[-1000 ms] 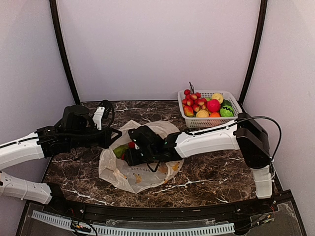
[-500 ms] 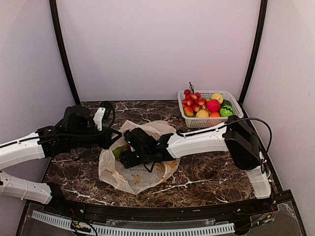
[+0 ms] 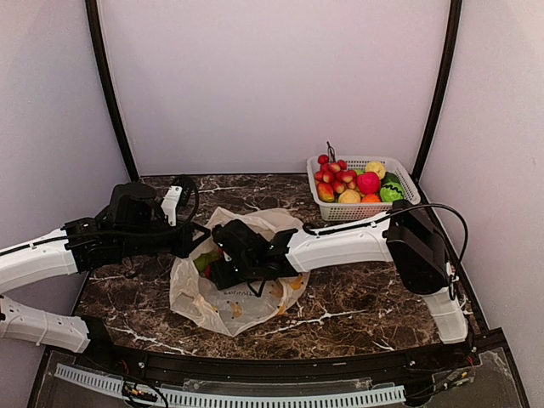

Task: Untie the knot of the plastic bag and take out the fruit
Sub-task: Pick up the fake fruit from the takeout bag, then place the fake fruit in the bin.

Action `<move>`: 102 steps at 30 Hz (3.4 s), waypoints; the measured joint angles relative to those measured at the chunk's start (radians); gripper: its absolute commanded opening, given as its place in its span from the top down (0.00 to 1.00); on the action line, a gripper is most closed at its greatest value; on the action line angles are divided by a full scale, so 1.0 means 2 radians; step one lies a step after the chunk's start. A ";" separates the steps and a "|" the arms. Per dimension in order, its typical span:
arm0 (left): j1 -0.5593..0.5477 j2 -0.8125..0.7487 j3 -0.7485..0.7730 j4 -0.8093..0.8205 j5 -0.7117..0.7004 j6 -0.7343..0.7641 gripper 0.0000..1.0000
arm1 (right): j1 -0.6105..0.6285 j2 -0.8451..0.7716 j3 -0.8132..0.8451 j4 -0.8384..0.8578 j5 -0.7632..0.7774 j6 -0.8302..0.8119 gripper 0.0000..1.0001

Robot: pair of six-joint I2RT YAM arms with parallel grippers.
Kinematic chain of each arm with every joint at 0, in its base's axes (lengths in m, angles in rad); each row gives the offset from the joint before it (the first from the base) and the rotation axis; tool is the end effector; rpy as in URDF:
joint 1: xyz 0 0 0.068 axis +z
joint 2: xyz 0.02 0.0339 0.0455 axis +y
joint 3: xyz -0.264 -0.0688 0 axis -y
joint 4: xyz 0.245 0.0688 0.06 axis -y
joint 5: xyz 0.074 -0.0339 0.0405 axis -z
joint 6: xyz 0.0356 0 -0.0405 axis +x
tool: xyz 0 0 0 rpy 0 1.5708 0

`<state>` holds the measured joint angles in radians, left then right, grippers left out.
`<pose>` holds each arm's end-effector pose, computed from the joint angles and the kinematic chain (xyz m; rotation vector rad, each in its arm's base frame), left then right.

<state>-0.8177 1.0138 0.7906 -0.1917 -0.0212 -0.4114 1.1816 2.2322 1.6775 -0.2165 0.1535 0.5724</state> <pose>0.1599 -0.1694 0.2977 0.4035 2.0298 -0.7604 0.1949 0.4608 0.1677 -0.6548 2.3466 0.6713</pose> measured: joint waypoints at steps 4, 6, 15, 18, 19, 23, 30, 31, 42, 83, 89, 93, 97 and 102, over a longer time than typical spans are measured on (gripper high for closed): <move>0.000 0.000 0.000 0.000 0.000 0.000 0.99 | 0.000 0.000 0.000 0.001 0.000 -0.007 0.44; 0.000 0.000 0.000 0.000 0.000 0.000 0.99 | 0.000 0.000 0.000 0.003 -0.001 -0.011 0.44; 0.000 0.001 0.000 -0.001 -0.004 0.000 0.99 | 0.000 -0.033 -0.024 0.017 -0.009 -0.038 0.46; 0.000 0.002 0.004 -0.003 -0.010 0.000 0.99 | 0.000 -0.063 -0.042 0.022 -0.008 -0.047 0.46; 0.000 0.002 0.005 -0.004 -0.012 -0.001 0.99 | 0.000 -0.076 -0.050 0.023 -0.007 -0.049 0.46; 0.000 0.008 0.009 -0.005 -0.017 -0.002 0.99 | 0.002 -0.127 -0.086 0.030 -0.005 -0.056 0.46; 0.000 0.026 0.024 -0.004 -0.025 -0.006 0.99 | 0.009 -0.175 -0.139 0.028 -0.005 -0.060 0.46; 0.000 0.030 0.028 -0.005 -0.025 -0.006 0.99 | 0.011 -0.178 -0.144 0.026 -0.005 -0.060 0.47; 0.000 0.086 0.074 -0.002 -0.036 -0.006 0.99 | 0.024 -0.216 -0.171 0.018 -0.035 -0.072 0.48; 0.181 0.080 0.264 -0.204 0.039 0.059 0.01 | -0.080 -0.485 -0.182 -0.141 0.127 -0.106 0.52; 0.266 0.046 0.151 -0.174 0.075 0.096 0.01 | -0.160 -0.476 -0.179 -0.167 0.099 -0.102 0.53; 0.313 0.014 0.064 -0.153 0.085 0.108 0.01 | -0.217 -0.451 -0.175 -0.171 0.067 -0.106 0.55; 0.321 -0.013 0.011 -0.120 0.073 0.126 0.01 | -0.265 -0.405 -0.158 -0.173 0.039 -0.114 0.56; 0.322 -0.030 -0.014 -0.084 0.047 0.144 0.01 | -0.308 -0.343 -0.127 -0.172 0.009 -0.119 0.57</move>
<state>-0.1730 0.9539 0.7616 -0.3603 0.0738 -0.1226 0.5659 1.5459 1.4242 -0.5613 0.1715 0.3340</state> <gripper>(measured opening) 0.989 0.559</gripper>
